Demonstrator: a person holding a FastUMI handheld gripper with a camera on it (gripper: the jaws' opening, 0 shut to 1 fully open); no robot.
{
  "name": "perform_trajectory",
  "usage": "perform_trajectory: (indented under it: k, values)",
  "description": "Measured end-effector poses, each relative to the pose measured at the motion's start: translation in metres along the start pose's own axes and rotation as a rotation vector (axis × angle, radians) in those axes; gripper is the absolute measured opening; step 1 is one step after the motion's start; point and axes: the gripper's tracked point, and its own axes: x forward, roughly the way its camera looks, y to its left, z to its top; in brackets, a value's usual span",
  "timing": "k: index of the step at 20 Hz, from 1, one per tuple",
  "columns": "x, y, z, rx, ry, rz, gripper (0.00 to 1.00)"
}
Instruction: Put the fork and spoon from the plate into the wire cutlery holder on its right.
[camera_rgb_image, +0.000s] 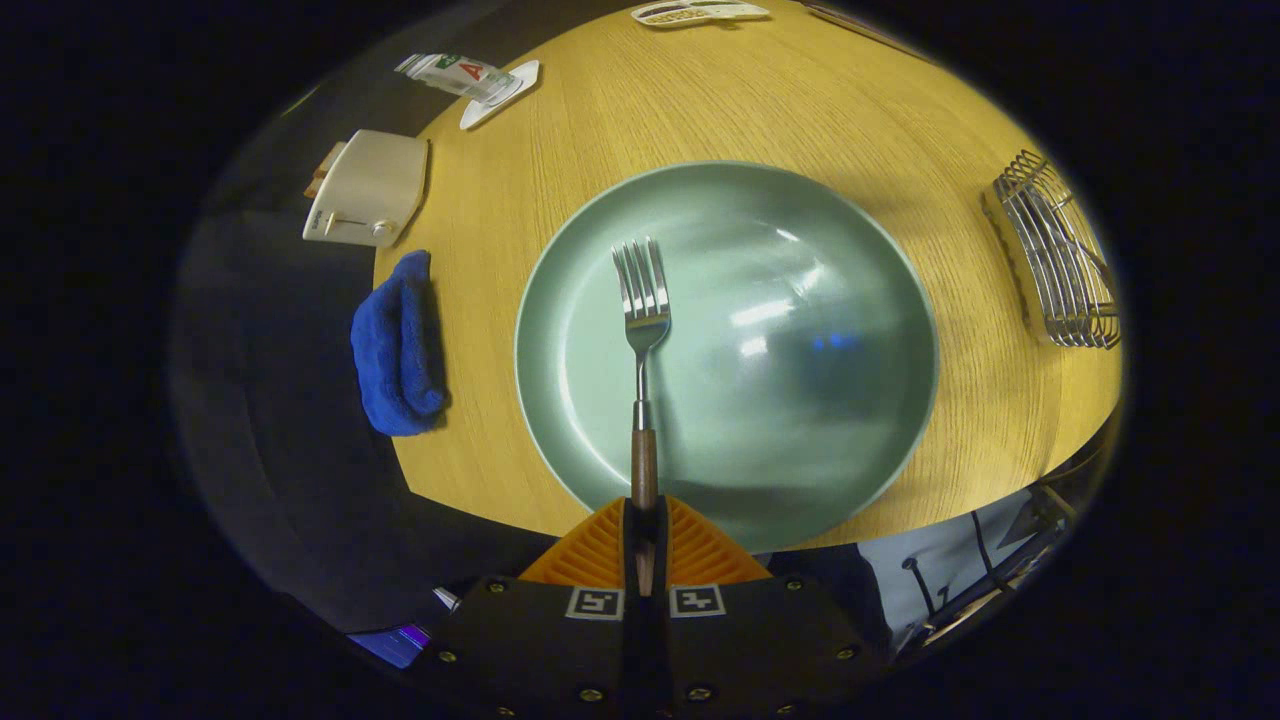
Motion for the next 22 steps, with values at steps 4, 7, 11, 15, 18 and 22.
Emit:
perform_trajectory:
  k: [4, 7, 11, 15, 18, 22]
  values:
    - [-0.017, 0.013, 0.008, 0.032, -0.039, 0.063, 0.02]
    - [-0.034, 0.026, 0.016, 0.062, -0.075, 0.11, 0.02]
    - [-0.06, 0.029, 0.021, 0.089, -0.127, 0.146, 0.02]
    - [-0.086, 0.024, 0.029, 0.14, -0.179, 0.18, 0.02]
    - [-0.107, 0.013, 0.036, 0.192, -0.215, 0.204, 0.02]
    - [-0.133, -0.007, 0.043, 0.273, -0.274, 0.228, 0.02]
